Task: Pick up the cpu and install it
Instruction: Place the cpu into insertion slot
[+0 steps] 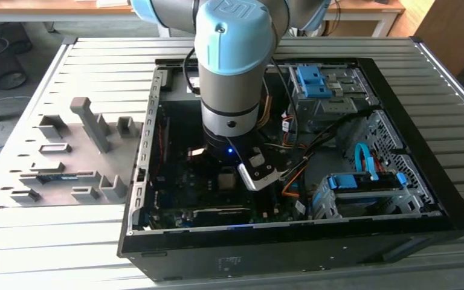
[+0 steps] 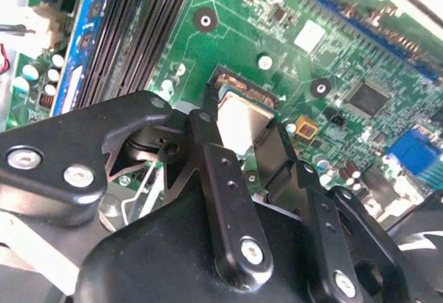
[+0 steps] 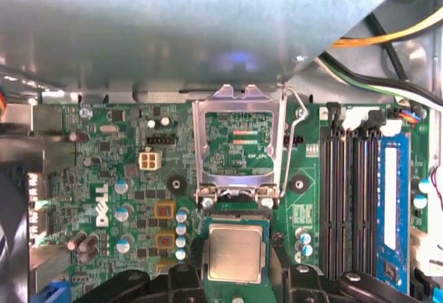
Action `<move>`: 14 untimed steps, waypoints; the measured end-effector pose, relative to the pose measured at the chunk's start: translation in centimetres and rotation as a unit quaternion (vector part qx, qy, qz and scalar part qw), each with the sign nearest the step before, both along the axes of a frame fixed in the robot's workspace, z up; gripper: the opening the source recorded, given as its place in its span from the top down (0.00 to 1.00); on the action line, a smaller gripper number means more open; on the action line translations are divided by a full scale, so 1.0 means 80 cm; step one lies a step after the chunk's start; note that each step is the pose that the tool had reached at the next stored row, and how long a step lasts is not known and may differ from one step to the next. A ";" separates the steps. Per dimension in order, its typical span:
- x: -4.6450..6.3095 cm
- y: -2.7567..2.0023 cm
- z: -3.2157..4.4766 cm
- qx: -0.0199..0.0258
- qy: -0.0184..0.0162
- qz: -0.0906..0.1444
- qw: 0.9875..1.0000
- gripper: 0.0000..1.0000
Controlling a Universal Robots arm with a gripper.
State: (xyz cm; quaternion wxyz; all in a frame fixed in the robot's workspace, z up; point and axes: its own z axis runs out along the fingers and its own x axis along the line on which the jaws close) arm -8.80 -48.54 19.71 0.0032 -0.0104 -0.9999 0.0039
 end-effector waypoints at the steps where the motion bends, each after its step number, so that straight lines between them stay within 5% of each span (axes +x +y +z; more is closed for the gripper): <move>1: -0.001 -0.0001 0.0001 0.000 0.000 0.000 1.000 0.54; 13: -0.006 0.0000 -0.0005 0.000 0.000 0.000 1.000 0.53; 14: -0.006 0.0000 -0.0006 0.000 0.000 0.000 1.000 0.47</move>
